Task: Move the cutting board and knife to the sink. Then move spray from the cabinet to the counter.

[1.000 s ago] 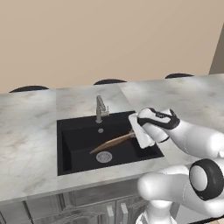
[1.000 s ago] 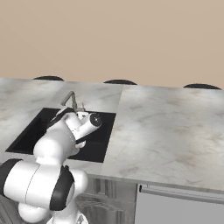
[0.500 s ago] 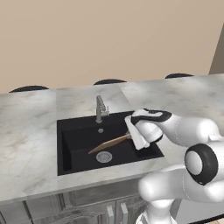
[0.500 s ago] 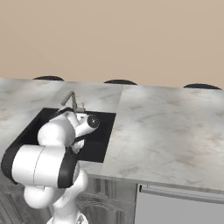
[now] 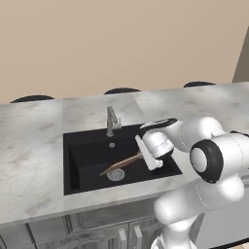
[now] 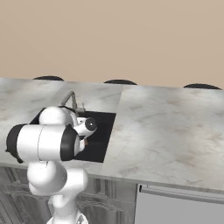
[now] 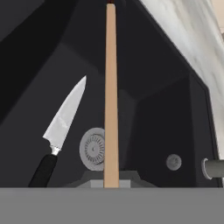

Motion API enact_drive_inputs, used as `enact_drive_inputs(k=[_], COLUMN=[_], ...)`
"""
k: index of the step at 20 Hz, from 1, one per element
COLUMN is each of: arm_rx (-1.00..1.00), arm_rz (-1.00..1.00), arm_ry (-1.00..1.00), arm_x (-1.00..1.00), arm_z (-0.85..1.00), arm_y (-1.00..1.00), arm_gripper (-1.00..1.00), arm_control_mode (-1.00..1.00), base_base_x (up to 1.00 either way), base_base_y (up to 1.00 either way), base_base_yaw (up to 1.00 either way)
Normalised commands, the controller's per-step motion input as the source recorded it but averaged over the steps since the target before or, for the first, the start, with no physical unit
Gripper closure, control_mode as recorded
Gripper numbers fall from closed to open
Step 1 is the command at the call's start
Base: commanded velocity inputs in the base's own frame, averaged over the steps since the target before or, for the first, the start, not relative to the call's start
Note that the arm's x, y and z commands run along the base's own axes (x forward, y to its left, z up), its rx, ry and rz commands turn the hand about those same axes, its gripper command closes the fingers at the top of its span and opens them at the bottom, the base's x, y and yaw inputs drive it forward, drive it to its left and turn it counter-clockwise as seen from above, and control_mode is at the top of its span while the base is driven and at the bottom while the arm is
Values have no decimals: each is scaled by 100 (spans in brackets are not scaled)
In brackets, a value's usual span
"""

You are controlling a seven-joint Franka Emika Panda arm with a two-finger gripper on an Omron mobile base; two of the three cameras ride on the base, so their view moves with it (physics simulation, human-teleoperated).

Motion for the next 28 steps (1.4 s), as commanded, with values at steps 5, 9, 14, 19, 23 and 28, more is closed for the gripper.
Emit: enact_drive_inputs(k=[5, 9, 14, 19, 23, 28], arm_rx=[-3, 0, 0, 0, -5, -9], arm_rz=[0, 0, 0, 0, -4, -7], arm_ry=[0, 0, 0, 0, 0, 0], arm_x=[0, 0, 0, -1, -19, -39], arm_z=[-31, 0, 0, 33, 100, 100], arm_y=[0, 0, 0, 0, -6, -20], arm_gripper=[100, 100, -100, -100, -100, -100], arm_control_mode=[-100, -100, -100, -100, -100, -100], base_base_x=[0, 0, 0, 0, 0, 0], base_base_y=[0, 0, 0, 0, 0, 0], base_base_yaw=[0, 0, 0, 0, 0, 0])
